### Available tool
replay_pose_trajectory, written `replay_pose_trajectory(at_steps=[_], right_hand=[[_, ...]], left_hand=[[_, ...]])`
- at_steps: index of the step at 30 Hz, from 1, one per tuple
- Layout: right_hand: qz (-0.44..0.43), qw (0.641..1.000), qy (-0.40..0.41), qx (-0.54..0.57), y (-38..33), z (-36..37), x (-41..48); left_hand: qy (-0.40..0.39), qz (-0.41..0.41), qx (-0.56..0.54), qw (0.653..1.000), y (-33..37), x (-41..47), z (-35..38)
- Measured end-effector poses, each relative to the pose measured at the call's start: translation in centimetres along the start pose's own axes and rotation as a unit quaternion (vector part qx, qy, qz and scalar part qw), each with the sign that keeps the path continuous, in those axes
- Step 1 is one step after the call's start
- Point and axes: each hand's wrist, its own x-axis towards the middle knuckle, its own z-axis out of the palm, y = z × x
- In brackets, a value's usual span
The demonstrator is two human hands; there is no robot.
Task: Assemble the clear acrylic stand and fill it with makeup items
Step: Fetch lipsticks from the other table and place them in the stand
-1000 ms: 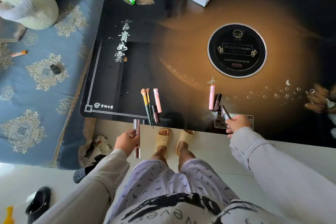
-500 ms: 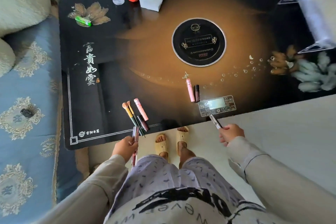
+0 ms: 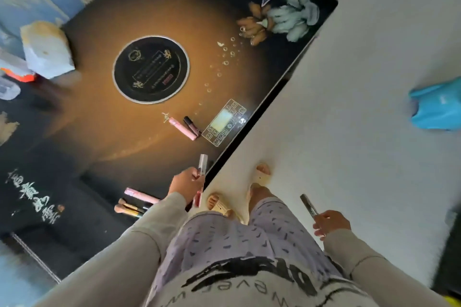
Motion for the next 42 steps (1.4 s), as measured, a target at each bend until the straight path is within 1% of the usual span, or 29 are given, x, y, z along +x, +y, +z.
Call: replay_pose_trajectory(at_steps=[4,9,13,15,18,22,27,31,34,39,42], right_hand=[[0.05,0.998,0.011,0.039,3.3,-2.4,0.8],[0.076,0.991,0.005,0.106,3.7,-6.1,2.9],[0.052,0.992,-0.005,0.118,1.2,-10.6,5.2],[0.03,0.99,-0.01,0.136,-0.5,-13.2,6.6],[-0.006,0.987,-0.006,0.163,-3.1,-17.3,8.8],[-0.037,0.981,0.003,0.192,-6.0,-21.9,11.3],[-0.042,0.98,0.008,0.195,-7.6,-25.1,14.0],[-0.007,0.979,0.004,0.205,-8.5,-27.1,16.6],[0.032,0.977,0.001,0.209,-9.3,-28.9,18.5],[0.09,0.971,0.016,0.222,-11.0,-33.1,21.2],[0.104,0.965,0.03,0.239,-12.6,-35.7,22.5]], left_hand=[[-0.024,0.06,0.029,0.997,5.7,0.8,0.6],[-0.054,0.072,0.057,0.994,11.2,1.2,3.1],[-0.084,0.05,0.121,0.988,14.2,1.7,5.3],[-0.095,0.032,0.12,0.988,15.6,2.1,6.6],[-0.087,0.016,0.12,0.989,17.7,2.7,8.3],[-0.084,0.013,0.168,0.982,21.4,3.1,9.8],[-0.08,0.032,0.145,0.986,26.2,4.6,10.5],[-0.088,0.047,0.184,0.978,31.7,7.5,10.5],[-0.092,0.061,0.194,0.975,36.7,10.4,10.6],[-0.116,0.082,0.216,0.966,46.7,15.0,10.1],[-0.125,0.114,0.238,0.956,53.2,17.3,9.6]])
